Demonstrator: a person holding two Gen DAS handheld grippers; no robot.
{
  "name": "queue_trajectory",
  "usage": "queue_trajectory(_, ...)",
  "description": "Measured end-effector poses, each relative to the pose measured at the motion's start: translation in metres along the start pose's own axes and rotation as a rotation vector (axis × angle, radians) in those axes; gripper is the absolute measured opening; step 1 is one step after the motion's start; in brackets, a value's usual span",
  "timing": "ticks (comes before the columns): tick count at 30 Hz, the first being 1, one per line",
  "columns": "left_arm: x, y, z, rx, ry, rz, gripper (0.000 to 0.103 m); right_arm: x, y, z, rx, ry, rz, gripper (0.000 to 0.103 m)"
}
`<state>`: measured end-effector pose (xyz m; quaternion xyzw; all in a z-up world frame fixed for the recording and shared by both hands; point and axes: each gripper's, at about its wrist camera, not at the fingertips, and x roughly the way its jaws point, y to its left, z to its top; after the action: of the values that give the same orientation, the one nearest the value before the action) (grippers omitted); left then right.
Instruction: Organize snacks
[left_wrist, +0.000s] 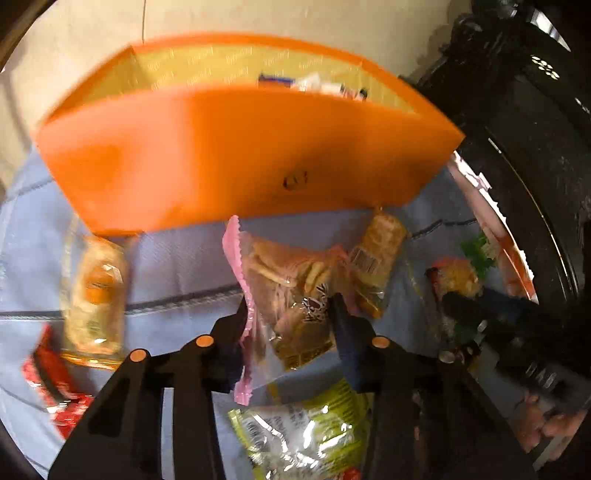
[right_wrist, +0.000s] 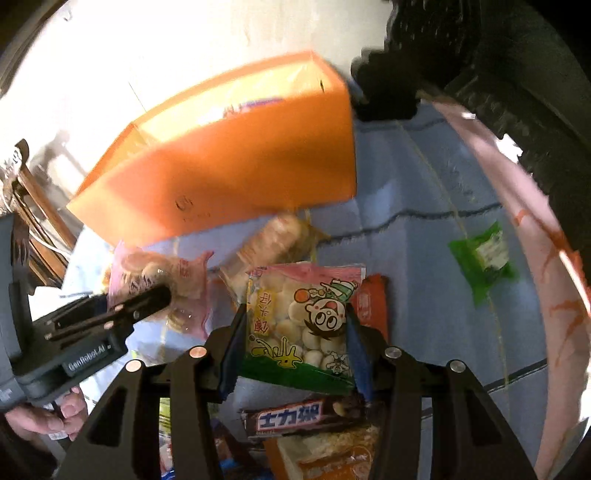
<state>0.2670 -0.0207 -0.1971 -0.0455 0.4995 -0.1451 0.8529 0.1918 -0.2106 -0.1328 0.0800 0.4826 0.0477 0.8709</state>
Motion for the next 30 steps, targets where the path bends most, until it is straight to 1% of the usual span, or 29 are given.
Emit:
queue_trajectory(2, -0.009, 0.003, -0.002, -0.02, -0.002, -0.049, 0.038, -0.012, 0.002, 0.006, -0.02, -0.039, -0.005, 0.05)
queue_trajectory(4, -0.015, 0.005, -0.002, -0.042, -0.012, -0.053, 0.037, -0.021, 0.002, 0.01, -0.011, -0.058, 0.002, 0.05)
queue_trajectory(5, -0.023, 0.006, 0.0, -0.061, -0.025, -0.069, 0.037, -0.028, 0.001, 0.013, -0.003, -0.072, 0.022, 0.05)
queue_trajectory(6, -0.033, 0.008, -0.002, -0.082, -0.047, -0.08, 0.037, -0.033, 0.002, 0.015, -0.007, -0.085, 0.028, 0.05)
queue_trajectory(7, -0.048, 0.007, 0.0, -0.092, -0.086, -0.092, 0.037, -0.04, 0.005, 0.018, -0.032, -0.111, 0.014, 0.05)
queue_trajectory(9, -0.067, 0.004, 0.006, -0.085, -0.139, -0.071, 0.037, -0.046, 0.009, 0.024, -0.051, -0.13, -0.004, 0.049)
queue_trajectory(12, -0.096, 0.008, 0.027, -0.073, -0.192, -0.078, 0.037, -0.06, 0.014, 0.041, -0.055, -0.173, 0.023, 0.049)
queue_trajectory(14, -0.115, 0.008, 0.051, -0.046, -0.246, -0.041, 0.037, -0.073, 0.021, 0.063, -0.096, -0.228, 0.011, 0.05)
queue_trajectory(15, -0.125, 0.009, 0.065, -0.035, -0.277, -0.01, 0.037, -0.079, 0.025, 0.077, -0.11, -0.247, 0.004, 0.05)
queue_trajectory(16, -0.133, 0.011, 0.08, -0.022, -0.304, 0.028, 0.037, -0.084, 0.028, 0.088, -0.122, -0.261, 0.016, 0.05)
queue_trajectory(17, -0.138, 0.01, 0.092, -0.012, -0.326, 0.06, 0.037, -0.091, 0.032, 0.107, -0.136, -0.29, 0.031, 0.05)
queue_trajectory(18, -0.141, 0.011, 0.105, -0.01, -0.345, 0.104, 0.037, -0.094, 0.037, 0.125, -0.146, -0.31, 0.02, 0.05)
queue_trajectory(19, -0.146, 0.011, 0.115, -0.006, -0.358, 0.164, 0.037, -0.096, 0.04, 0.136, -0.154, -0.32, 0.008, 0.05)
queue_trajectory(20, -0.146, 0.009, 0.129, 0.002, -0.367, 0.21, 0.037, -0.096, 0.044, 0.156, -0.157, -0.334, -0.002, 0.05)
queue_trajectory(22, -0.148, 0.009, 0.152, 0.007, -0.374, 0.252, 0.037, -0.096, 0.05, 0.183, -0.152, -0.351, 0.007, 0.051)
queue_trajectory(23, -0.149, 0.012, 0.158, 0.004, -0.381, 0.273, 0.041, -0.095, 0.052, 0.191, -0.144, -0.355, 0.019, 0.054)
queue_trajectory(24, -0.149, 0.012, 0.163, -0.003, -0.392, 0.316, 0.052, -0.093, 0.053, 0.2, -0.135, -0.355, 0.029, 0.085)
queue_trajectory(25, -0.148, 0.013, 0.167, -0.017, -0.403, 0.39, 0.096, -0.091, 0.054, 0.204, -0.13, -0.347, 0.031, 0.1)
queue_trajectory(26, -0.151, 0.016, 0.166, -0.044, -0.437, 0.457, 0.098, -0.087, 0.054, 0.208, -0.117, -0.336, 0.027, 0.1)
queue_trajectory(27, -0.153, 0.017, 0.162, -0.042, -0.471, 0.437, 0.099, -0.084, 0.054, 0.209, -0.114, -0.323, 0.032, 0.1)
queue_trajectory(28, -0.155, 0.02, 0.157, -0.025, -0.477, 0.392, 0.099, -0.082, 0.053, 0.208, -0.115, -0.311, 0.044, 0.1)
queue_trajectory(29, -0.153, 0.022, 0.153, -0.018, -0.459, 0.393, 0.099, -0.08, 0.051, 0.203, -0.119, -0.314, 0.063, 0.1)
queue_trajectory(30, -0.15, 0.022, 0.149, -0.015, -0.44, 0.417, 0.099, -0.078, 0.05, 0.198, -0.123, -0.318, 0.065, 0.1)
